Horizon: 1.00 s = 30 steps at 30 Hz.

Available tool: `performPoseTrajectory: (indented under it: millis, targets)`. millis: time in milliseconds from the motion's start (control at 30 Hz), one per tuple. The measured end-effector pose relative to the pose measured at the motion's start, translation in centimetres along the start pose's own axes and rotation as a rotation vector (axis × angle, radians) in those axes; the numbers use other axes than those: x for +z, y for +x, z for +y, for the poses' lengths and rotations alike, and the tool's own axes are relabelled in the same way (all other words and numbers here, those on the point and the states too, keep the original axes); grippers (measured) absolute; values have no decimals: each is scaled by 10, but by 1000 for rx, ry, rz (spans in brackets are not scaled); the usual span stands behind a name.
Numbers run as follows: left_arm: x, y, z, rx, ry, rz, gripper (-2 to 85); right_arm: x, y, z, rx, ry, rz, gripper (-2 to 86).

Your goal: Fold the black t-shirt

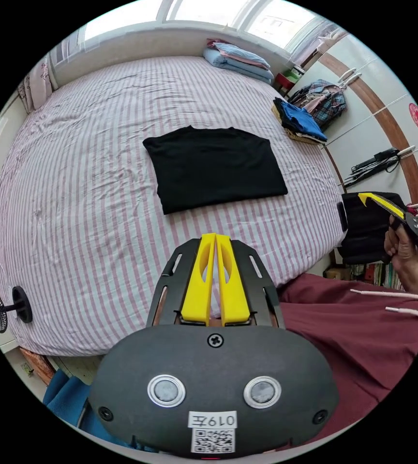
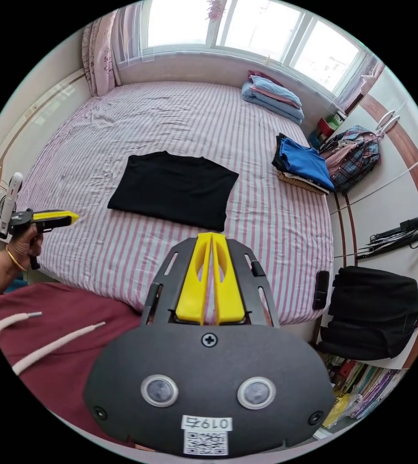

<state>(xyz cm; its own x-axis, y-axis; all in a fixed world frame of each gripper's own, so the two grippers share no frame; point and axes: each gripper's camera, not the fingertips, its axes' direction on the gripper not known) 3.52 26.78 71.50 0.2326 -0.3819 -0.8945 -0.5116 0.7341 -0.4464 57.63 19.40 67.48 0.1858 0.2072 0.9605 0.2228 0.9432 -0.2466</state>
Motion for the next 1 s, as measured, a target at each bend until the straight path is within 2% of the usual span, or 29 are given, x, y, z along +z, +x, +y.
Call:
performPoseTrajectory:
  millis: [200,300,567,633,800,1000]
  targets:
    - [-49,71,40,15,123,-173,8,38,10,-3,-163,31,-7,-8]
    - [-62,112,57,-68,128,-259,8,61,21,-11,-199,21,-51,-8]
    - [-78,194,68,-294,140,-271,8,132,28,-28,-379,54,-38,6]
    - [-81,203,70,-334,135,-253,8,155,24,-33,-440,53,-28,50]
    - [-97,224,75,-347,86,-295,8,199,7,-40,-536,43,-27,75]
    - [-108,233,91,-414,53,-342,9,261,-8,-58,-540,-53,-63,75]
